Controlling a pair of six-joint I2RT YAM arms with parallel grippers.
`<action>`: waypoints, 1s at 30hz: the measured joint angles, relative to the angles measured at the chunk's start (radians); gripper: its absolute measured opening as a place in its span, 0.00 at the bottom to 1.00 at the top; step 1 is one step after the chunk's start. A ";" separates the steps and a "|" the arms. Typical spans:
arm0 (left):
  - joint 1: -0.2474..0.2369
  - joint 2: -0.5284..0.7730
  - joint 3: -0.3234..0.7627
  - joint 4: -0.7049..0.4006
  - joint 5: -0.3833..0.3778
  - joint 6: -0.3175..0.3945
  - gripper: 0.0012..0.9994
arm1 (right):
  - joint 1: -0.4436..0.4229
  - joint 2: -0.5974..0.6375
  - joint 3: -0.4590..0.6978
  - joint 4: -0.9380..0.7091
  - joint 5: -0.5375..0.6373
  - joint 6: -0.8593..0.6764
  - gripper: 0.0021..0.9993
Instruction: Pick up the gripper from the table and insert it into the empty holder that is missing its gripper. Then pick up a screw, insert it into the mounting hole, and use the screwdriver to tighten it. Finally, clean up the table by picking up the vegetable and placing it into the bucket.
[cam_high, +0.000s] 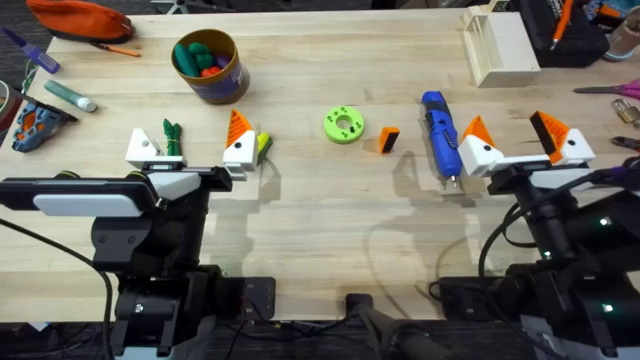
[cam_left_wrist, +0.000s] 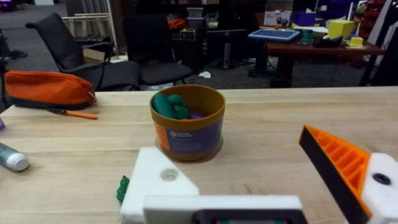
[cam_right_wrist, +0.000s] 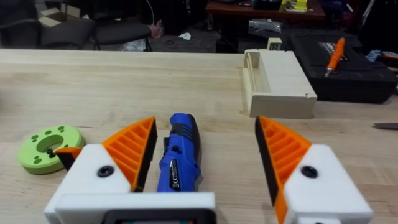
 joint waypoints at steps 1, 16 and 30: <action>0.000 0.000 0.000 0.000 0.000 0.000 0.99 | 0.000 0.000 0.000 0.000 0.000 0.000 0.90; 0.000 0.000 0.019 0.091 0.000 0.000 0.99 | 0.000 0.000 0.006 0.123 -0.001 0.012 0.90; 0.000 0.272 0.580 -0.417 0.000 0.000 0.99 | 0.000 0.245 0.433 -0.172 -0.003 0.016 0.90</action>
